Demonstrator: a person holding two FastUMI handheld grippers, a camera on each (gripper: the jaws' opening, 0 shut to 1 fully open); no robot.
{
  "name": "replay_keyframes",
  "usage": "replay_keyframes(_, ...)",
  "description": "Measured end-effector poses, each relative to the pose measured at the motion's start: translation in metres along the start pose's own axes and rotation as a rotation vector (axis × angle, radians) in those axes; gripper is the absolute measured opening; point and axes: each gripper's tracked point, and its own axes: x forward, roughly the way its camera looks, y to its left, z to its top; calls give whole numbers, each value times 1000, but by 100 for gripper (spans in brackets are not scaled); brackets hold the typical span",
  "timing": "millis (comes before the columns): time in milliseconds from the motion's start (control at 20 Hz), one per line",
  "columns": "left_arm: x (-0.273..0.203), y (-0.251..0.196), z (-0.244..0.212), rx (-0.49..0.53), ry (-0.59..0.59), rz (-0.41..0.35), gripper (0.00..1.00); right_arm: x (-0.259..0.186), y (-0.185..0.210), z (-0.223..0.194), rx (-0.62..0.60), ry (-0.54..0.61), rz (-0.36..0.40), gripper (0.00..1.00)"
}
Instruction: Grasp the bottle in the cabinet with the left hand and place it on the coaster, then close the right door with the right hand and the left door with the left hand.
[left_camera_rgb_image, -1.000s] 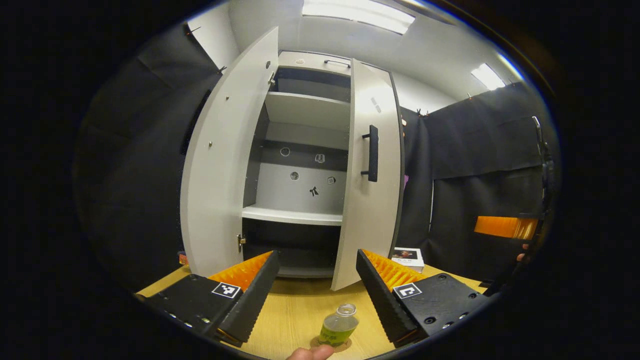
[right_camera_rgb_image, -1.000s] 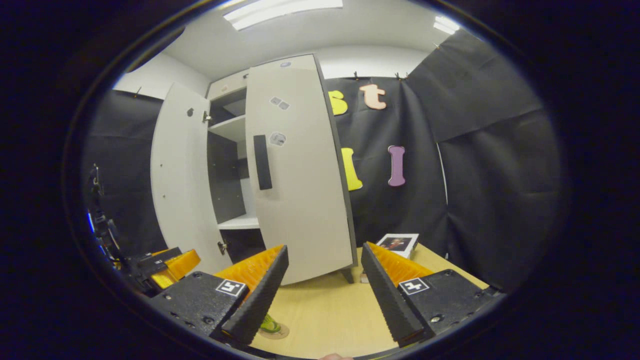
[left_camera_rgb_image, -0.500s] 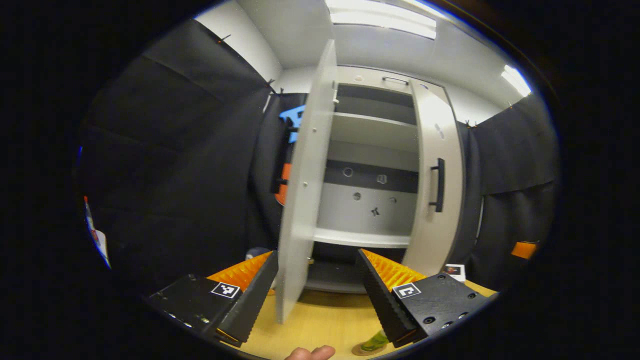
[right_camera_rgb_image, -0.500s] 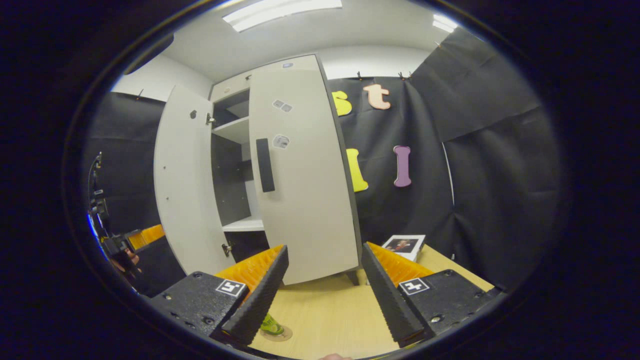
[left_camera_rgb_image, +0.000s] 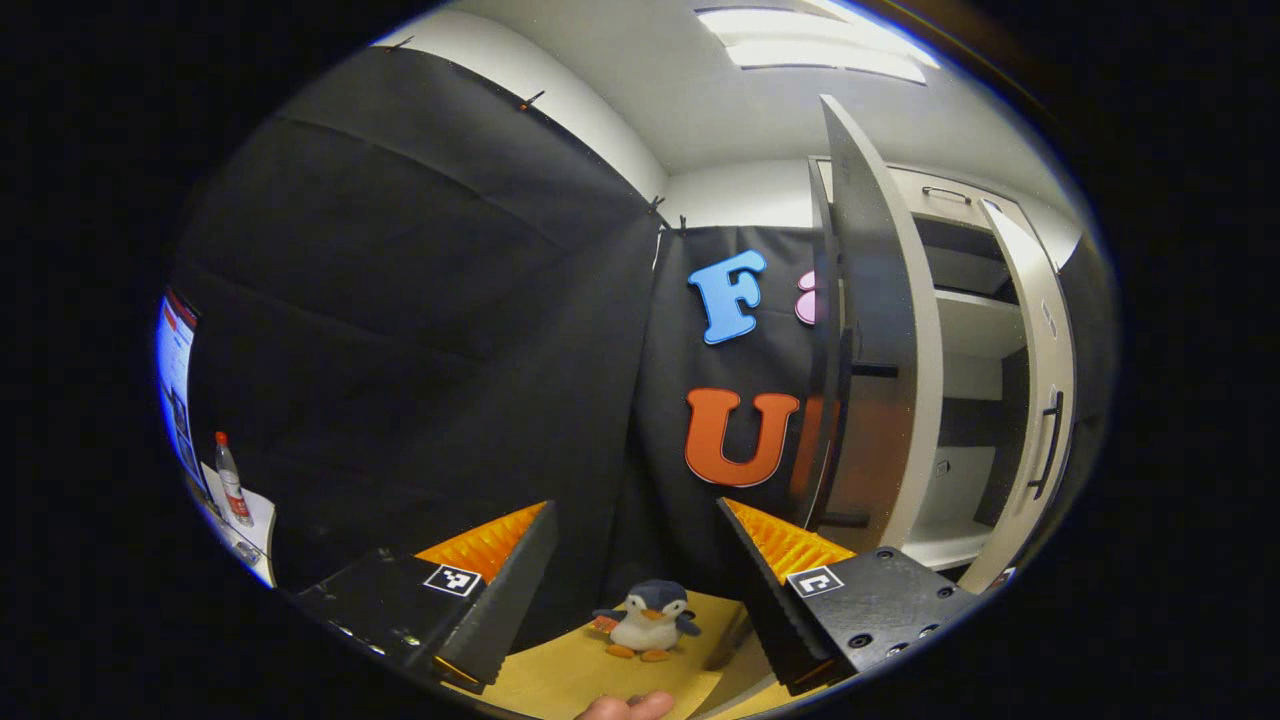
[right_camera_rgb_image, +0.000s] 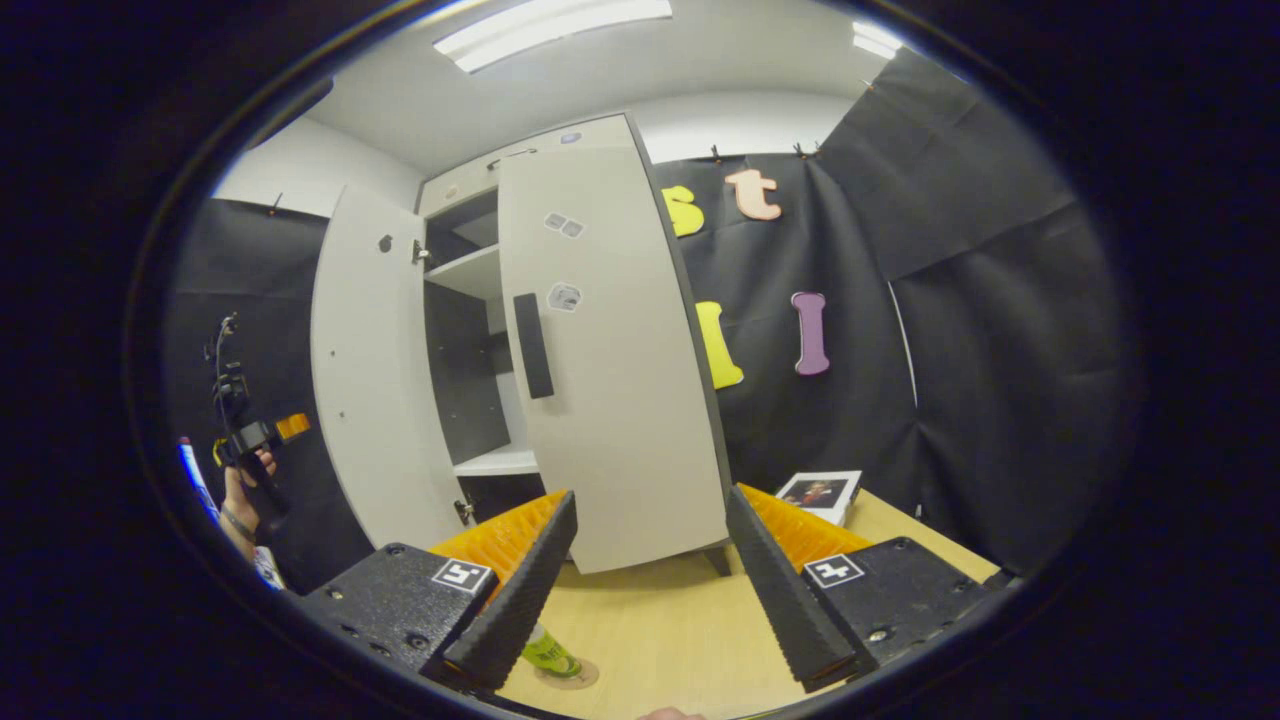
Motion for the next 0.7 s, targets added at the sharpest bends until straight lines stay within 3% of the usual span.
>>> replay_keyframes(250, 12, -22, -1, 106, -14, -14, 90, 9, -5, -8, 17, 24, -4, 99)
replay_keyframes(400, 10, -24, 6, 172, -52, 12, 96, 6, -8, -6, 34, 20, -7, 98)
replay_keyframes(450, 10, -29, 6, 177, -50, 7, 99, 5, -11, -5, 34, 16, -10, 98)
replay_keyframes(500, 10, -34, 5, 171, -45, -6, 93, 3, -11, -5, 33, 15, -13, 98)
replay_keyframes(600, 4, -50, 2, 136, -24, -49, 93, 2, -13, -4, 33, 13, -17, 99)
replay_keyframes(650, 0, -58, 1, 115, -13, -74, 99, 1, -14, -3, 36, 8, -19, 98)
replay_keyframes(700, -3, -67, -1, 95, -8, -100, 99, 0, -15, 0, 39, 2, -19, 98)
